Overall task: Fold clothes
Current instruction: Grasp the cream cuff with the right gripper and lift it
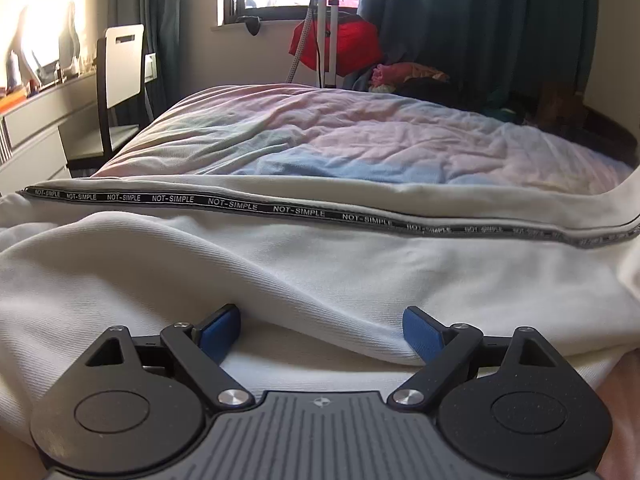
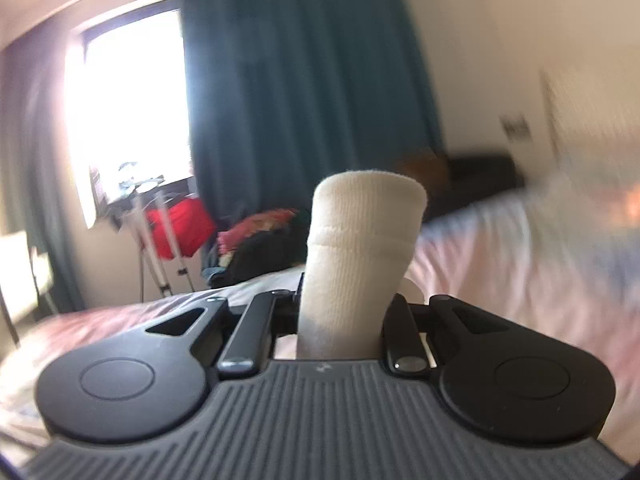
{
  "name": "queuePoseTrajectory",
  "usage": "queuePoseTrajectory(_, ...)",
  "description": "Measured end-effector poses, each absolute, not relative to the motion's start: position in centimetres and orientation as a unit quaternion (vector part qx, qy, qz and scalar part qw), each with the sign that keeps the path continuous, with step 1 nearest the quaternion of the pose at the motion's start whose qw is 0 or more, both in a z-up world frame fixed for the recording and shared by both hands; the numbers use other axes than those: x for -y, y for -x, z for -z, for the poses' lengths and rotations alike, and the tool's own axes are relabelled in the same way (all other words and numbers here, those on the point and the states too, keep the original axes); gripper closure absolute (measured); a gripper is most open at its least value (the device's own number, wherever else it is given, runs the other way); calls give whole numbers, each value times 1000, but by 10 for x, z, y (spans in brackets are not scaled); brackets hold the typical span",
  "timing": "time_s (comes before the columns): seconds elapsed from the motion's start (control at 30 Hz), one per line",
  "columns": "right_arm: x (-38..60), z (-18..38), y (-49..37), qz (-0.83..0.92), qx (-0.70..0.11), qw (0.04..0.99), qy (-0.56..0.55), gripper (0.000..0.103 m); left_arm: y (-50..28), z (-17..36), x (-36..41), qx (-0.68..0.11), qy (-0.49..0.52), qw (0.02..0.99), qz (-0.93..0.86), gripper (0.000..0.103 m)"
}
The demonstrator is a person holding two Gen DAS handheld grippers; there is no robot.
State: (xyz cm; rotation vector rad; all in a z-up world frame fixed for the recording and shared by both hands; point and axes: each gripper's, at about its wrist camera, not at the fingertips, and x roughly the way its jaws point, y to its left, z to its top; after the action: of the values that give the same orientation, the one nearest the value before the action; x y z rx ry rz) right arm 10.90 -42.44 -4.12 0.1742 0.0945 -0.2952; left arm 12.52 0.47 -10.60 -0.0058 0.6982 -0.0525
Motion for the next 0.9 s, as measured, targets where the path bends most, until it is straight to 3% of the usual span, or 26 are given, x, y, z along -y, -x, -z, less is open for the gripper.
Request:
queuePoseTrajectory(0.27, 284, 32, -93, 15, -27, 994, 101, 85, -123, 82, -35, -321, 48, 946, -4, 13)
queuePoseTrajectory(0.53, 189, 115, -97, -150, -159, 943, 249, 85, -124, 64, -56, -302, 73, 951, -4, 14)
queuePoseTrajectory(0.63, 174, 142, -92, -175, -211, 919, 283, 84, -123, 61, -61, -303, 101, 948, 9, 14)
queuePoseTrajectory(0.9, 151, 138, -100, -185, -193, 927, 263, 83, -124, 58, -74, -293, 151, 944, 18, 14)
